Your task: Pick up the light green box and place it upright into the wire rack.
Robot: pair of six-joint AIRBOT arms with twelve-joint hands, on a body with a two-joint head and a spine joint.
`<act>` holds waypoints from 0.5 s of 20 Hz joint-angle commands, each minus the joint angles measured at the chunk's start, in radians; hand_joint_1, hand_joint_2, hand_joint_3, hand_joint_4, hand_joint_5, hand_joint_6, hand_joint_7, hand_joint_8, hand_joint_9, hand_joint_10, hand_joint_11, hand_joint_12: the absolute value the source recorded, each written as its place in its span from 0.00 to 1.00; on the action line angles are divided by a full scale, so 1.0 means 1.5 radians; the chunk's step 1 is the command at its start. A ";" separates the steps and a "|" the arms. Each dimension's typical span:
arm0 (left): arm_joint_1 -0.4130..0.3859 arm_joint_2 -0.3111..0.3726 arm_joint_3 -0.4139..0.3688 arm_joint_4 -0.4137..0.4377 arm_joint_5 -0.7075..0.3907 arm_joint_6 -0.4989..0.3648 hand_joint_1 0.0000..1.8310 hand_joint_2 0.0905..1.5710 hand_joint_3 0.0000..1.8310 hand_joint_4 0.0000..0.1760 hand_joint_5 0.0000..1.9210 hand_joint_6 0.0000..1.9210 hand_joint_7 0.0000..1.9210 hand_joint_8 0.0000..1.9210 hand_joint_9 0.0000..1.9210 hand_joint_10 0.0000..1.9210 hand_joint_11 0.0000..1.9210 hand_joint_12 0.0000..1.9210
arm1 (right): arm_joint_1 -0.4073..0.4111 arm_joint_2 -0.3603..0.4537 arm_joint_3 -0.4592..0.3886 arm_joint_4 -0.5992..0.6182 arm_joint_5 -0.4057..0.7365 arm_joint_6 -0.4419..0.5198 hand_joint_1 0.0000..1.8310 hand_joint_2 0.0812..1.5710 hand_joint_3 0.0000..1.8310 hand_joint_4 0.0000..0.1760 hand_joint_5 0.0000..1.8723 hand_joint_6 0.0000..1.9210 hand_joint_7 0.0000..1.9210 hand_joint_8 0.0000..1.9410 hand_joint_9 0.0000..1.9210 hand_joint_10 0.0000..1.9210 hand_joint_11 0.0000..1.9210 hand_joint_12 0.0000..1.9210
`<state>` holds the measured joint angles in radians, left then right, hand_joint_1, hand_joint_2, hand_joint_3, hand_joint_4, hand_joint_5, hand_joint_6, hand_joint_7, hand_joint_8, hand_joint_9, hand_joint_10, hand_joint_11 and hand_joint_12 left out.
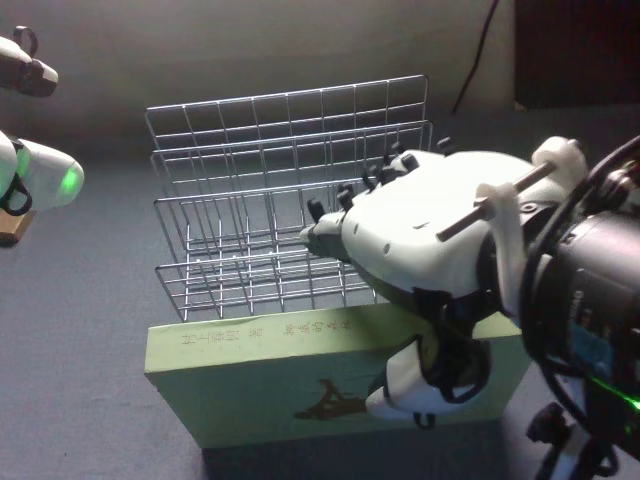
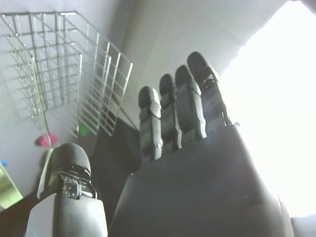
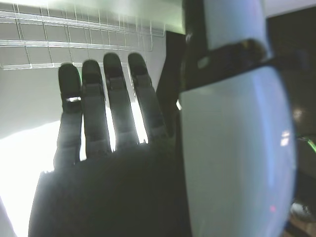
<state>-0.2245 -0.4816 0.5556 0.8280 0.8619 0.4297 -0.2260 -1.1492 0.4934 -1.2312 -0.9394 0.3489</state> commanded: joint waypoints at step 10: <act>-0.009 0.001 -0.001 0.042 -0.035 0.003 0.10 0.74 0.00 0.19 0.15 0.00 0.11 0.00 0.09 0.00 0.00 0.32 | -0.002 -0.050 0.043 -0.011 0.032 -0.023 0.56 0.54 0.00 0.00 0.17 0.00 0.17 0.00 0.14 0.00 0.00 0.48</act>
<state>-0.2245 -0.4816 0.5556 0.8288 0.8692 0.4297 -0.2359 -1.2236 0.5568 -1.1782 -0.9127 0.3149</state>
